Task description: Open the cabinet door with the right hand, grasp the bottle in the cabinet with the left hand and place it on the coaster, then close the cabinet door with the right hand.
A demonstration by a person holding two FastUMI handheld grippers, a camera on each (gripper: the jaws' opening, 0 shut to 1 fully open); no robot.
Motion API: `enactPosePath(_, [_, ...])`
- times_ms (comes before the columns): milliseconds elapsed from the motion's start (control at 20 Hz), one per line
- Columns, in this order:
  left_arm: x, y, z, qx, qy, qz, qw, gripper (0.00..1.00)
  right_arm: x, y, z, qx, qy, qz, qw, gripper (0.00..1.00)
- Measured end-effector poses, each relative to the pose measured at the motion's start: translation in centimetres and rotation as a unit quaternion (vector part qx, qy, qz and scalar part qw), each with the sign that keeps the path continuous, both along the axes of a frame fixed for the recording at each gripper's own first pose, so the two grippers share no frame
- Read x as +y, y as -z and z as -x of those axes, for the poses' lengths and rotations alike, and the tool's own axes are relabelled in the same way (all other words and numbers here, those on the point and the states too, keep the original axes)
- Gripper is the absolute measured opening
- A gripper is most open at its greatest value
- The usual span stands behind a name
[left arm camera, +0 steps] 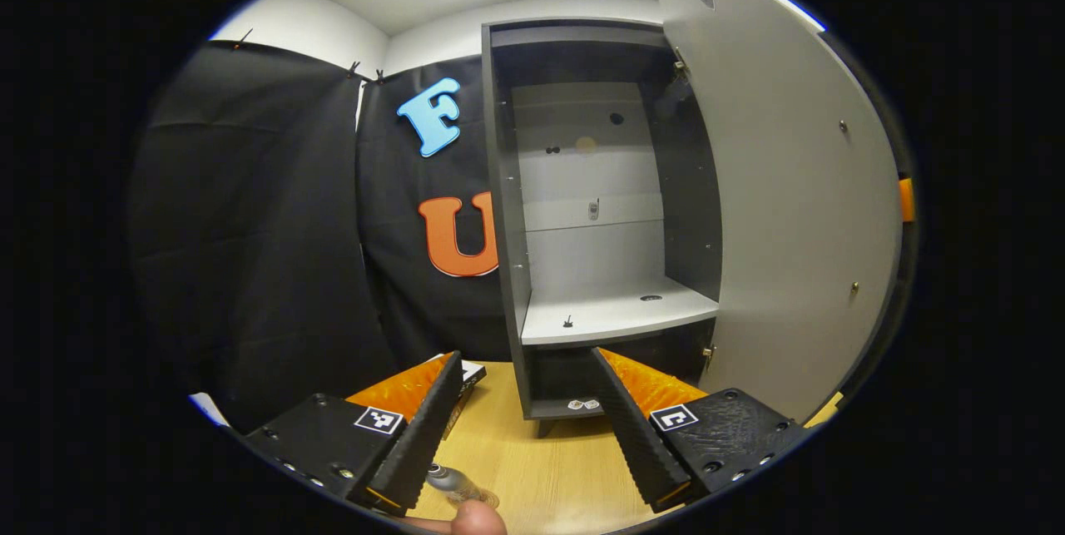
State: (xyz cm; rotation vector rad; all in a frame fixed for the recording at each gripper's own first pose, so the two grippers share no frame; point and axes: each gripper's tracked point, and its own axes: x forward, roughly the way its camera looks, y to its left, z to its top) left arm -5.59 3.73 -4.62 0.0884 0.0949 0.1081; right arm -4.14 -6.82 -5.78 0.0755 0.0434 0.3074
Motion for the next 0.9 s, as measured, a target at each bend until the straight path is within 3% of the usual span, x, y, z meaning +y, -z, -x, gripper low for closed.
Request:
enactPosePath(300, [2.0,0.5,1.4,0.006,-0.025,0.011,1.0,0.92,3.1,0.3,-1.4,-0.002,-0.034,-0.006,0.999,0.83])
enactPosePath(600, [3.9,0.6,2.6,0.007,-0.048,0.017,0.999,0.92,7.9,2.2,-4.7,0.039,-0.09,-0.028,0.995,0.83])
enactPosePath(900, [4.9,1.0,3.3,0.013,-0.058,0.021,0.998,0.92,6.3,1.0,-4.9,0.017,-0.071,-0.012,0.997,0.84])
